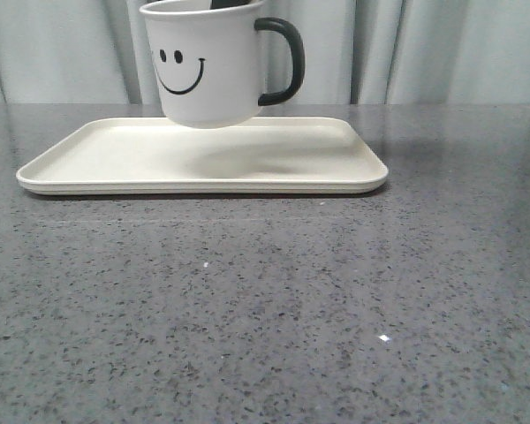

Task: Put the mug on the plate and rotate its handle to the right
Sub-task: 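Lift and rotate the mug with the right gripper, turning the handle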

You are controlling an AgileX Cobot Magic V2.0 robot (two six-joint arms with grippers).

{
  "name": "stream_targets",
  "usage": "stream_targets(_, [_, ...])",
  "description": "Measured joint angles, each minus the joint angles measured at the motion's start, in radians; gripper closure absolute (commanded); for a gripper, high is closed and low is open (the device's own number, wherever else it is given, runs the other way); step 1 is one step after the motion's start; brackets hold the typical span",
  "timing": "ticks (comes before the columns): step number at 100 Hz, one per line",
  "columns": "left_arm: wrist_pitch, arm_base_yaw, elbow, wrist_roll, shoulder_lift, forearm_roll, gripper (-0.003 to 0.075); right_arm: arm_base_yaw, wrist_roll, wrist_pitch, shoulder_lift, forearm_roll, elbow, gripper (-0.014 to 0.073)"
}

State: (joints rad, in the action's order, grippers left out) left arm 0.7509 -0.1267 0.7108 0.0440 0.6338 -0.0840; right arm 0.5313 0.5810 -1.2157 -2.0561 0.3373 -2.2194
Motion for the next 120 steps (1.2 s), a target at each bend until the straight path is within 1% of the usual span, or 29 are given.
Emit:
stream_targets(15, [0.000, 0.000, 0.000, 0.000, 0.000, 0.000, 0.0231, 0.000, 0.154, -0.034, -0.061, 0.067, -0.076, 0.0655])
stream_targets(30, [0.000, 0.000, 0.000, 0.000, 0.000, 0.000, 0.0231, -0.004, 0.226, -0.034, -0.094, 0.096, -0.108, 0.0655])
stream_targets(61, [0.000, 0.000, 0.000, 0.000, 0.000, 0.000, 0.0231, -0.039, 0.236, -0.036, -0.096, 0.098, -0.112, 0.0655])
stream_targets(95, [0.000, 0.000, 0.000, 0.000, 0.000, 0.000, 0.0231, -0.041, 0.236, -0.036, -0.096, 0.100, -0.112, 0.0655])
stream_targets(120, [0.000, 0.000, 0.000, 0.000, 0.000, 0.000, 0.0231, -0.049, 0.241, -0.038, -0.096, 0.102, -0.072, 0.0655])
